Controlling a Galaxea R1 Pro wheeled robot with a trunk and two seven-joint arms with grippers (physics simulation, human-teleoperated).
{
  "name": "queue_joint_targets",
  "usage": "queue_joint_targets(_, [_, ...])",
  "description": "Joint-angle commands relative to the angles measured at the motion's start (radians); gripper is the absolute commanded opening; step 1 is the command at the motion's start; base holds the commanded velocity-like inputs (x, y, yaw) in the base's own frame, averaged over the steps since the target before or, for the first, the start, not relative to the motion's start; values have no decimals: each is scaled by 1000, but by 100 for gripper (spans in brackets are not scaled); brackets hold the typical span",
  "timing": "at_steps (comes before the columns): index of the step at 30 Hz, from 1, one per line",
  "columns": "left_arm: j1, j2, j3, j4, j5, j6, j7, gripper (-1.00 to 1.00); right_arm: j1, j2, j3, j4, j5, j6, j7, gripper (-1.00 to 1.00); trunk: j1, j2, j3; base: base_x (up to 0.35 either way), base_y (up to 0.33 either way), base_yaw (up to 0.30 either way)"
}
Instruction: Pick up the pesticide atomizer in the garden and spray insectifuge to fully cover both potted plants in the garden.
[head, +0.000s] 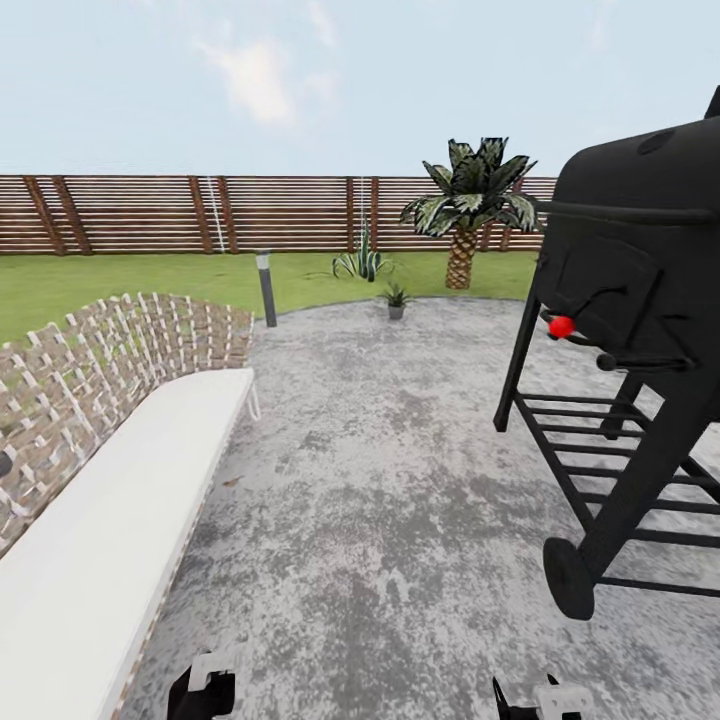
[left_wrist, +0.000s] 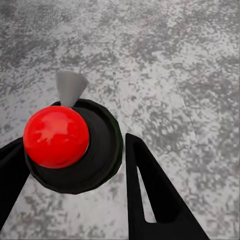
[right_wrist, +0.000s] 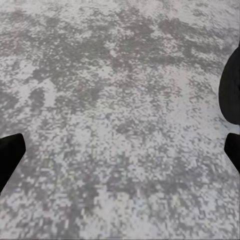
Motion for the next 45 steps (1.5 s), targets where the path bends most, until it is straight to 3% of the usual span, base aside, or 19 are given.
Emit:
queue_joint_targets(1, [-1, 0, 2, 1, 2, -3, -1, -100, -1, 0, 0, 1, 1, -3, 0, 100, 0, 0, -1, 339, 0, 0])
queue_joint_targets(45, [-1, 0, 2, 2, 2, -3, -1, -100, -1, 0, 0, 2, 2, -3, 0, 100, 0, 0, -4, 339, 0, 0])
